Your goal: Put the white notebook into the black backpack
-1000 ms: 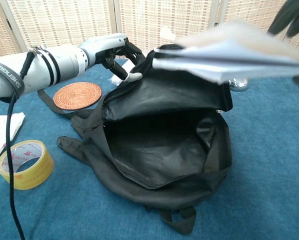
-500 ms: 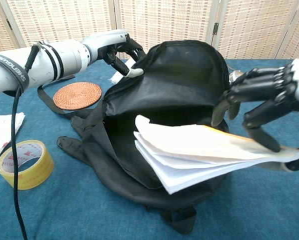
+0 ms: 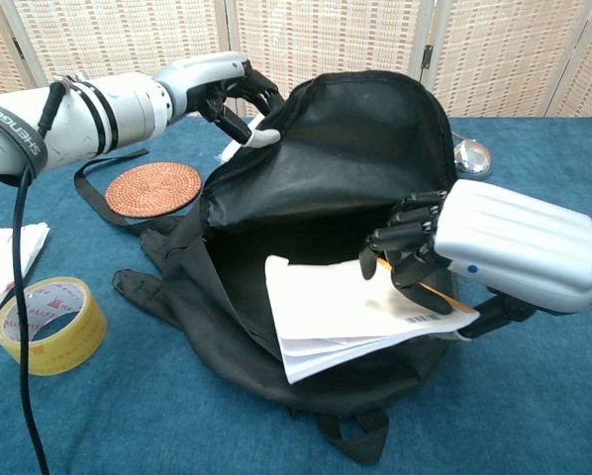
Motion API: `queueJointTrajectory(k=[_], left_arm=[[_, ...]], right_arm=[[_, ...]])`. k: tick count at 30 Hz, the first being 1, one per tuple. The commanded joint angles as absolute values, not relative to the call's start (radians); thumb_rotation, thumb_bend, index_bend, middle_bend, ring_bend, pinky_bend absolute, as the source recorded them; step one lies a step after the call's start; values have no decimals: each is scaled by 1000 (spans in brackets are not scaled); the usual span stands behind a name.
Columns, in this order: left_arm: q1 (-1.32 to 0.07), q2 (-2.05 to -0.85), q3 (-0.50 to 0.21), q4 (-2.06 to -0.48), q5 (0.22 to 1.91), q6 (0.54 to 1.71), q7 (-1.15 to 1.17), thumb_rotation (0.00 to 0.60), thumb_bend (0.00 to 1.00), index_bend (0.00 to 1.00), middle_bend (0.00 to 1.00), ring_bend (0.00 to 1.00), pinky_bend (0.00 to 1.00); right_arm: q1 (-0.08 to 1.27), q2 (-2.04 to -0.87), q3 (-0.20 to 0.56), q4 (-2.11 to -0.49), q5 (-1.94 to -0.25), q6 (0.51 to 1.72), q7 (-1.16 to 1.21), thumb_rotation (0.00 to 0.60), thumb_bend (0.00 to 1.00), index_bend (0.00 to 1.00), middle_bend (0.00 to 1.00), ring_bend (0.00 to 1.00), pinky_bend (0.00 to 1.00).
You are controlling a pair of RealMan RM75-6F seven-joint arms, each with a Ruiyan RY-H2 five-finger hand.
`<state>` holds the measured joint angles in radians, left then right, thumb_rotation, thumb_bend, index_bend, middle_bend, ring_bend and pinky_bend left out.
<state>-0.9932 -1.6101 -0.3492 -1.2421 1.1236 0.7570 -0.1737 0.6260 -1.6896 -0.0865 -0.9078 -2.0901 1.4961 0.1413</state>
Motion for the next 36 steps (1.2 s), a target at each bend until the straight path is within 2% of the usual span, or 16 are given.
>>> queueJointTrajectory(k=[1, 17, 24, 27, 30, 32, 33, 34, 36], left_arm=[[-991, -1605, -347, -1249, 1123, 759, -174, 600, 469, 580, 297, 237, 0], [-988, -1588, -343, -1280, 1119, 768, -176, 600, 469, 576, 297, 233, 0], [-985, -1577, -342, -1290, 1124, 770, -187, 600, 468, 575, 297, 232, 0], [-983, -1573, -340, -1294, 1126, 771, -190, 600, 468, 574, 297, 231, 0], [-981, -1569, -339, -1296, 1124, 769, -193, 600, 468, 573, 297, 231, 0], [-980, -1569, -337, -1294, 1123, 766, -196, 600, 468, 571, 297, 230, 0], [-980, -1568, -337, -1294, 1122, 764, -198, 600, 468, 570, 297, 229, 0], [-980, -1568, -336, -1293, 1121, 762, -200, 600, 468, 568, 297, 227, 0], [-981, -1568, -335, -1290, 1117, 756, -202, 600, 468, 566, 297, 224, 0]], right_arm=[[657, -1752, -73, -812, -2072, 1478, 126, 600, 533, 811, 420, 441, 345], [752, -1972, -60, -481, -1984, 1397, 88, 600, 533, 811, 420, 442, 340], [785, -2054, -58, -377, -1952, 1393, 36, 600, 549, 811, 418, 431, 294], [793, -2078, -56, -351, -1935, 1386, 9, 600, 549, 801, 386, 404, 254], [788, -2089, -52, -349, -1913, 1387, -18, 600, 549, 648, 310, 356, 194], [775, -2087, -51, -365, -1896, 1392, -28, 600, 549, 460, 236, 301, 148], [769, -2084, -51, -374, -1890, 1393, -35, 600, 549, 402, 212, 282, 132], [764, -2080, -51, -386, -1884, 1396, -43, 600, 539, 309, 174, 251, 110], [754, -2066, -51, -421, -1875, 1408, -65, 600, 477, 200, 127, 207, 85]])
